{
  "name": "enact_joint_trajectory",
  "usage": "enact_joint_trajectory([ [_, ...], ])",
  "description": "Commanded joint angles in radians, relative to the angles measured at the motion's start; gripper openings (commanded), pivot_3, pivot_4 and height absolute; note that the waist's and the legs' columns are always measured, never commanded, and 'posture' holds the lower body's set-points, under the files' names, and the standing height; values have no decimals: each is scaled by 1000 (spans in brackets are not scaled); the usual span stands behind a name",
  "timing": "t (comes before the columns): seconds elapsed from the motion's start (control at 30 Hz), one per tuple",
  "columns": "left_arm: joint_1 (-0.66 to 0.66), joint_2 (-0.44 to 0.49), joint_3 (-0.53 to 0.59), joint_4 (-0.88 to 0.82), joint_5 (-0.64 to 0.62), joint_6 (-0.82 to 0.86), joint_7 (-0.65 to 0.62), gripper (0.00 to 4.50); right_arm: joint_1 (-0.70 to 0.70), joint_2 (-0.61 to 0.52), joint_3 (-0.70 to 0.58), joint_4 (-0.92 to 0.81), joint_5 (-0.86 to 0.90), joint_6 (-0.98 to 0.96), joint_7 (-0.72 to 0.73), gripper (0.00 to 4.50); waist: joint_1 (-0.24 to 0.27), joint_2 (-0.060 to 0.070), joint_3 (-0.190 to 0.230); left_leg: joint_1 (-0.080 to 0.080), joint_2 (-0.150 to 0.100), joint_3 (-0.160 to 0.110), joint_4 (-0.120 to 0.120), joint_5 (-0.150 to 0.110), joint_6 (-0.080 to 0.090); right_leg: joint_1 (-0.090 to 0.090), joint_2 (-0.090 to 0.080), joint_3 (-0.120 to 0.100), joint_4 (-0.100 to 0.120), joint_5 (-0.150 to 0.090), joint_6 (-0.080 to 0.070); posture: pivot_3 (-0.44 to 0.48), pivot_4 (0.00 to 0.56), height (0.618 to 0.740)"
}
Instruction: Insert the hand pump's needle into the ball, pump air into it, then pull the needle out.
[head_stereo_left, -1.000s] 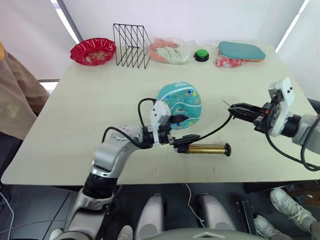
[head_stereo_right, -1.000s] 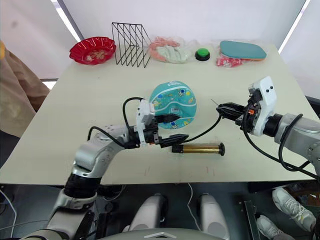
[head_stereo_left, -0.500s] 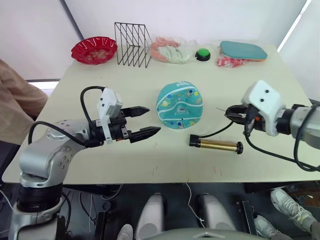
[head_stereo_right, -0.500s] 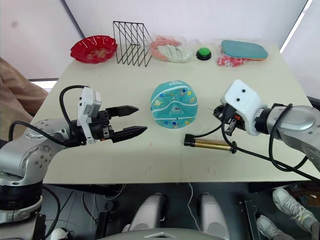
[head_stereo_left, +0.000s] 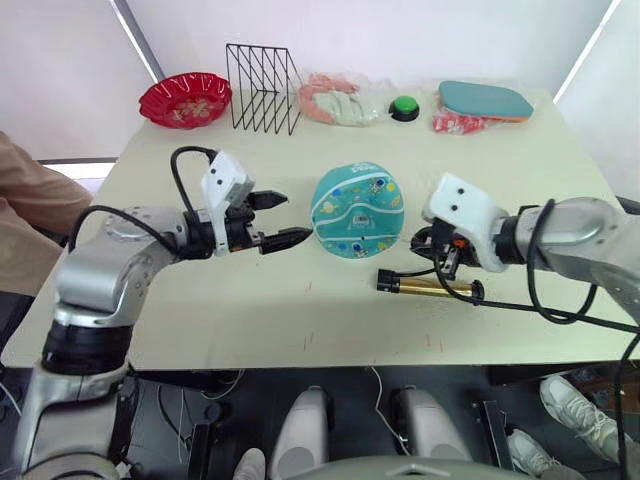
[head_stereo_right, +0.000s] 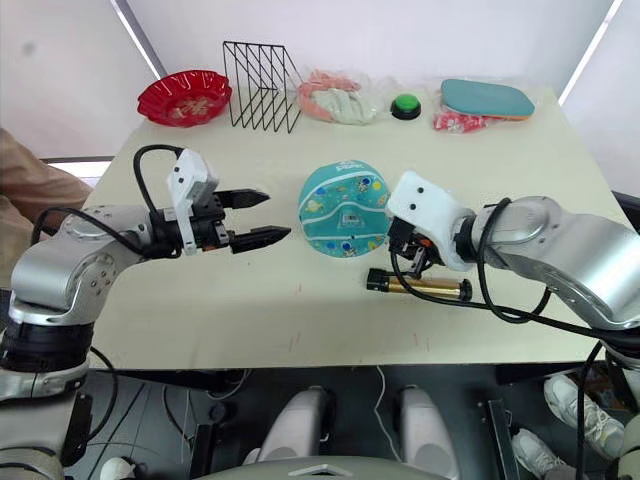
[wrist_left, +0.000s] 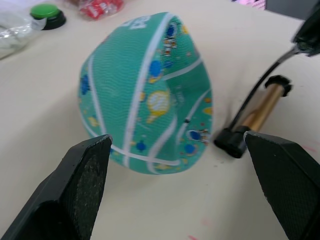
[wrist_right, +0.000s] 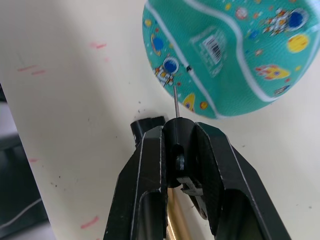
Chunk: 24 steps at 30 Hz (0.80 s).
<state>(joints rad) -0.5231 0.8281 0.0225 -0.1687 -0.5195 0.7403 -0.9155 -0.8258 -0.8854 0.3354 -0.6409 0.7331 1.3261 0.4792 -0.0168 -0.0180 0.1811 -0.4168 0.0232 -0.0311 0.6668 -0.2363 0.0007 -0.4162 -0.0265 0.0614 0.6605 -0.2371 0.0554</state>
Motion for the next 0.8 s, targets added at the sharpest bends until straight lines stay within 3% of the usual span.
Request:
enact_joint_trajectory([
  [0.03,-78,-21,-55,58,76,-47,8,4500,-33,24,29,11,-45,5,17,340,1,0,0,0,0,0,0,0,0,0,0,0,0,1,1,0,150,740],
  [0.2,-137,-52,-94,127,138,-62,18,4500,-55,62,71,37,-100,4,26,340,-2,0,0,-1,0,0,0,0,0,0,0,0,0,2,2,0,150,740],
  [0.43,-216,-162,-159,179,220,-44,91,4500,-71,159,134,100,-190,-12,18,340,-2,0,0,-1,0,-1,0,0,0,0,1,0,1,2,2,0,150,740],
  [0.63,-210,-209,-180,171,278,2,176,4500,-74,223,160,137,-248,-19,18,340,-5,0,0,-1,0,-1,0,0,0,0,1,0,1,2,2,0,150,740],
  [0.77,-198,-221,-183,165,293,3,191,3333,-76,257,163,156,-274,-21,24,340,-6,0,0,-1,0,-2,0,0,0,0,1,0,2,2,2,0,150,740],
  [0.8,-193,-236,-177,158,294,12,208,2839,-83,267,193,181,-302,-40,20,340,-6,0,0,-1,0,-2,0,0,0,0,1,0,2,2,2,0,150,740],
])
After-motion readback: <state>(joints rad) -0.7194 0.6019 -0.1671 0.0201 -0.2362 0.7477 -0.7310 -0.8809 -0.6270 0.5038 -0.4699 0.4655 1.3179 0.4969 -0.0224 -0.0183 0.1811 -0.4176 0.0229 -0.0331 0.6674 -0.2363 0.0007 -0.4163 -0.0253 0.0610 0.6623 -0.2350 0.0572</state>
